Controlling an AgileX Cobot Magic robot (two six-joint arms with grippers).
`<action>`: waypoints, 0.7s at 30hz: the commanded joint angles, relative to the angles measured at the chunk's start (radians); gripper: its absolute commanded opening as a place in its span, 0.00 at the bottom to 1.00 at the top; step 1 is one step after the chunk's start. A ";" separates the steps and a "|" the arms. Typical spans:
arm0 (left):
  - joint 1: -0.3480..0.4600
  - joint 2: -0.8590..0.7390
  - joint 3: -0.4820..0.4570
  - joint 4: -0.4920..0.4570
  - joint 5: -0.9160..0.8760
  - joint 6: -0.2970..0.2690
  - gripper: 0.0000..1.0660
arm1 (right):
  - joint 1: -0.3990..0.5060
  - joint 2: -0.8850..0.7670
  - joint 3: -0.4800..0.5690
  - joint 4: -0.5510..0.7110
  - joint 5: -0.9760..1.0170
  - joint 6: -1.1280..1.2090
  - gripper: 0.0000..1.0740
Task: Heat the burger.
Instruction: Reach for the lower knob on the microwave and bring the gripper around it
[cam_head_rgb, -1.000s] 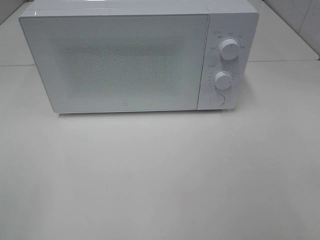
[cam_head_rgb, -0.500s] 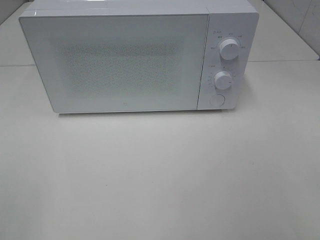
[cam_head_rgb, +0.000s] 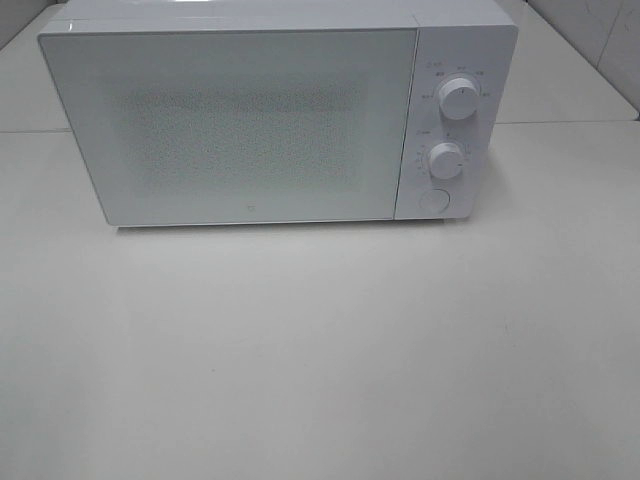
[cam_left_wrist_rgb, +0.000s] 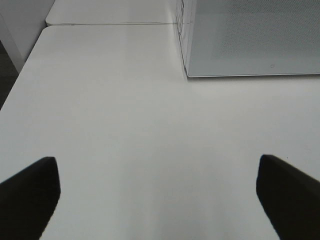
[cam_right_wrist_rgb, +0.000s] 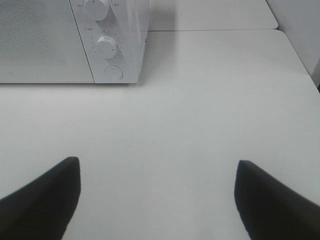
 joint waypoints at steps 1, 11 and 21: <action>0.002 -0.015 0.004 -0.002 -0.005 -0.006 0.94 | -0.003 0.051 -0.032 0.001 -0.079 0.001 0.73; 0.002 -0.015 0.004 -0.002 -0.005 -0.006 0.94 | -0.003 0.234 -0.037 -0.007 -0.240 -0.003 0.72; 0.002 -0.015 0.004 -0.002 -0.005 -0.006 0.94 | -0.003 0.455 -0.037 -0.006 -0.469 -0.003 0.71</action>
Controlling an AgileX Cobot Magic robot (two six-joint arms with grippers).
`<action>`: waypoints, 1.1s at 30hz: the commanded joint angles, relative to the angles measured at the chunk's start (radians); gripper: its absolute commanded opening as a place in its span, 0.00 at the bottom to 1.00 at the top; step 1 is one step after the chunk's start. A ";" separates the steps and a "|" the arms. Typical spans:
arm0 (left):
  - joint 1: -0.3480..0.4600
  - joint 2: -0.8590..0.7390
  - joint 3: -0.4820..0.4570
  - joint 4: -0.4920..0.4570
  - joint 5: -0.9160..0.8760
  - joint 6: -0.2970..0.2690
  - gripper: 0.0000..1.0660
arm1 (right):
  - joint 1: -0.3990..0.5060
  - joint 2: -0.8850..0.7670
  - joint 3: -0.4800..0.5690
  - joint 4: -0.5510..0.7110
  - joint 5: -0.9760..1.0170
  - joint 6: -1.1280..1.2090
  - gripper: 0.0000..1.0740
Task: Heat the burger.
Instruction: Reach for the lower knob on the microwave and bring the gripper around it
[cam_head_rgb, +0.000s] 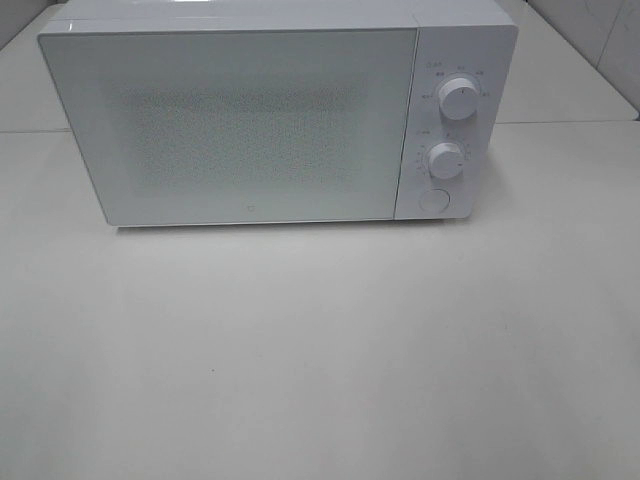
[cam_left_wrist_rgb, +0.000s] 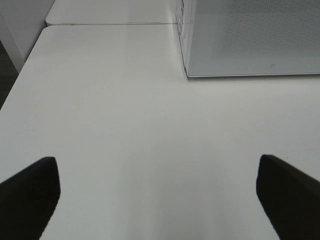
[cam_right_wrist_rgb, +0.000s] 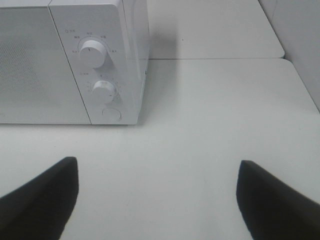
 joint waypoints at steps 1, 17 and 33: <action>0.002 -0.015 0.004 -0.002 -0.005 -0.006 0.94 | -0.003 0.040 -0.001 -0.005 -0.072 -0.002 0.71; 0.002 -0.015 0.004 -0.002 -0.005 -0.006 0.94 | -0.003 0.366 -0.001 -0.050 -0.418 0.000 0.71; 0.002 -0.015 0.004 -0.002 -0.005 -0.006 0.94 | -0.003 0.631 -0.001 -0.098 -0.684 0.002 0.71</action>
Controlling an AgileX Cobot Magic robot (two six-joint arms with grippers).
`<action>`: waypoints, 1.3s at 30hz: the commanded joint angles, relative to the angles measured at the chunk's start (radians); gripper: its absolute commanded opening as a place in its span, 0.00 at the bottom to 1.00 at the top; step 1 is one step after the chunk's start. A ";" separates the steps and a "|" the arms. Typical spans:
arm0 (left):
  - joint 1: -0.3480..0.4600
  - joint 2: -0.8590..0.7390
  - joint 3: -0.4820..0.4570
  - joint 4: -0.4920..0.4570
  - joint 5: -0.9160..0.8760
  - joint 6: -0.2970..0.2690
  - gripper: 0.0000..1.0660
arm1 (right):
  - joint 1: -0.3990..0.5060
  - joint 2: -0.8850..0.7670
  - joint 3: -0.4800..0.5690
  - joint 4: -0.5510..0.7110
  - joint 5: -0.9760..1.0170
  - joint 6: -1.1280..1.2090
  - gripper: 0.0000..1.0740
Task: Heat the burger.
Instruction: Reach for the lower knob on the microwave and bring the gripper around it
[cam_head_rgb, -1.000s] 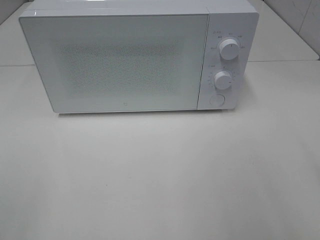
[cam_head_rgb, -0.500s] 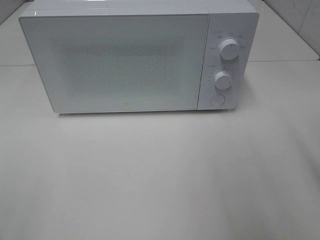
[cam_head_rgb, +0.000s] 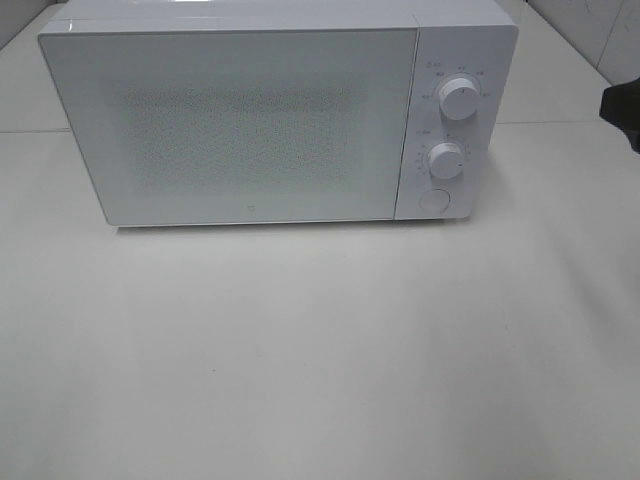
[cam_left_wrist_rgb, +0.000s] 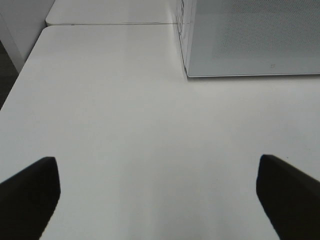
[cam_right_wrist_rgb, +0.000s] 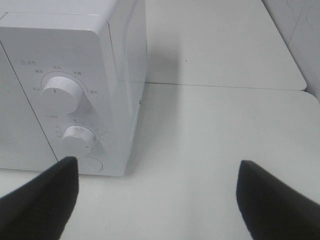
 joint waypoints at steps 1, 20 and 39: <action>0.002 -0.015 0.004 -0.002 -0.005 -0.006 0.94 | -0.003 0.037 -0.001 -0.032 -0.061 0.002 0.71; 0.002 -0.015 0.004 -0.002 -0.005 -0.006 0.94 | 0.006 0.146 0.265 0.149 -0.599 -0.156 0.71; 0.002 -0.015 0.004 -0.001 -0.005 -0.006 0.94 | 0.499 0.437 0.288 0.776 -1.136 -0.492 0.71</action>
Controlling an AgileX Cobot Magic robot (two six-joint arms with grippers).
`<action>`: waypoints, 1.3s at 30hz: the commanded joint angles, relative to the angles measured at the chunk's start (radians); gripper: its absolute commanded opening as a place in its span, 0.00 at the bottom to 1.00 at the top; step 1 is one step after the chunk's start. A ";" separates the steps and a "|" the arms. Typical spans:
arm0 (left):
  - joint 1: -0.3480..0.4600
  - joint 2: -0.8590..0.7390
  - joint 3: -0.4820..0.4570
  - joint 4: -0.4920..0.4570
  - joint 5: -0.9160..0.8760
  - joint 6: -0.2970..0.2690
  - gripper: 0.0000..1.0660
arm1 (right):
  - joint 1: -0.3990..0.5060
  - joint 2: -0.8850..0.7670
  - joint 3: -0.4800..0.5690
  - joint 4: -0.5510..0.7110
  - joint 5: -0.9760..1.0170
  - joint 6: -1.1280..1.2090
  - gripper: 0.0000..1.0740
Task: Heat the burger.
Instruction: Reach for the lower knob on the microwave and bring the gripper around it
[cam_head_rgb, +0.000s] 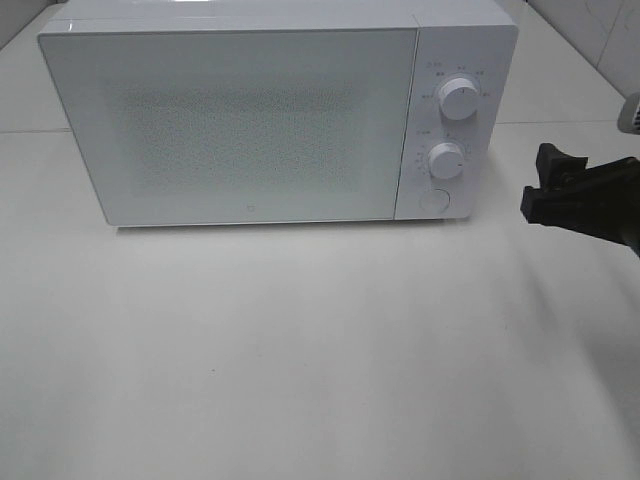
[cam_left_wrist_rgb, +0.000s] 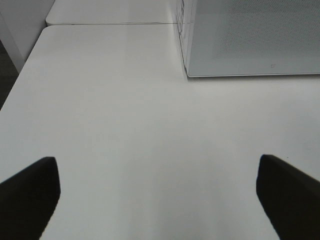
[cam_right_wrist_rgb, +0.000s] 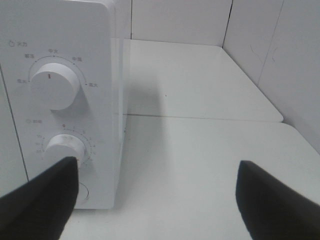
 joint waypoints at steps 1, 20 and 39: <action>0.002 -0.015 0.004 -0.001 -0.006 -0.006 0.94 | 0.042 0.036 0.001 0.008 -0.088 -0.016 0.71; 0.002 -0.015 0.004 -0.001 -0.006 -0.006 0.94 | 0.108 0.354 -0.162 0.004 -0.255 0.089 0.71; 0.002 -0.015 0.004 -0.001 -0.006 -0.006 0.94 | 0.083 0.525 -0.349 -0.012 -0.245 0.141 0.71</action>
